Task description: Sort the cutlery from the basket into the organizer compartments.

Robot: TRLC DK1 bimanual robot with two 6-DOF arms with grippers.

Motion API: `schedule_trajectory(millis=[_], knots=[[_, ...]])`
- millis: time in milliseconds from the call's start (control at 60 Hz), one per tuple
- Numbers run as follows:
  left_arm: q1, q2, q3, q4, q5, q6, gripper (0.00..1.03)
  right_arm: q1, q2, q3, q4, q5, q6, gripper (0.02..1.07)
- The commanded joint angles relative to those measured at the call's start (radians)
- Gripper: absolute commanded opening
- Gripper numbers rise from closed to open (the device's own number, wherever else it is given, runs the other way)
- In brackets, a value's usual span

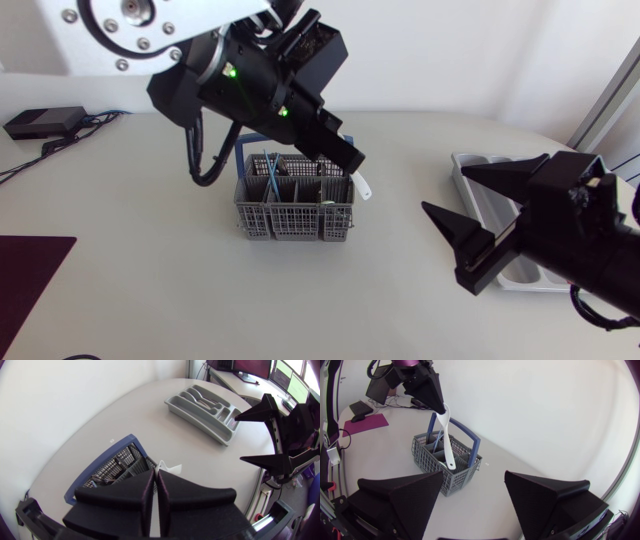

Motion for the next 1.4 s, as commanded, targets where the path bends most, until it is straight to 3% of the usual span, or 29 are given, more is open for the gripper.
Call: schedule_trajectory(millis=[0,117,183,333,500,767,1183,1383], knots=[[0.012,0.038,0.039,-0.006,0.043,-0.04,0.04,0.049,0.02,-0.035,0.028,0.03,-0.021,0.87],[0.019,0.067,0.055,-0.006,0.093,-0.053,0.04,0.086,0.075,-0.029,0.072,0.054,-0.029,0.86],[0.021,0.08,0.061,-0.006,0.116,-0.063,0.04,0.09,0.112,-0.02,0.103,0.054,-0.03,0.81],[0.021,0.104,0.078,-0.007,0.138,-0.072,0.04,0.119,0.205,0.0,0.161,0.079,-0.042,0.79],[0.019,0.126,0.091,-0.01,0.154,-0.076,0.04,0.15,0.311,0.016,0.255,0.133,-0.061,0.69],[0.019,0.146,0.107,-0.021,0.184,-0.081,0.04,0.139,0.443,0.089,0.318,0.153,-0.07,0.6],[0.024,0.155,0.114,-0.024,0.207,-0.093,0.04,0.138,0.529,0.114,0.35,0.16,-0.075,0.26],[0.027,0.155,0.114,-0.026,0.216,-0.096,0.04,0.139,0.535,0.108,0.35,0.16,-0.073,0.19]])
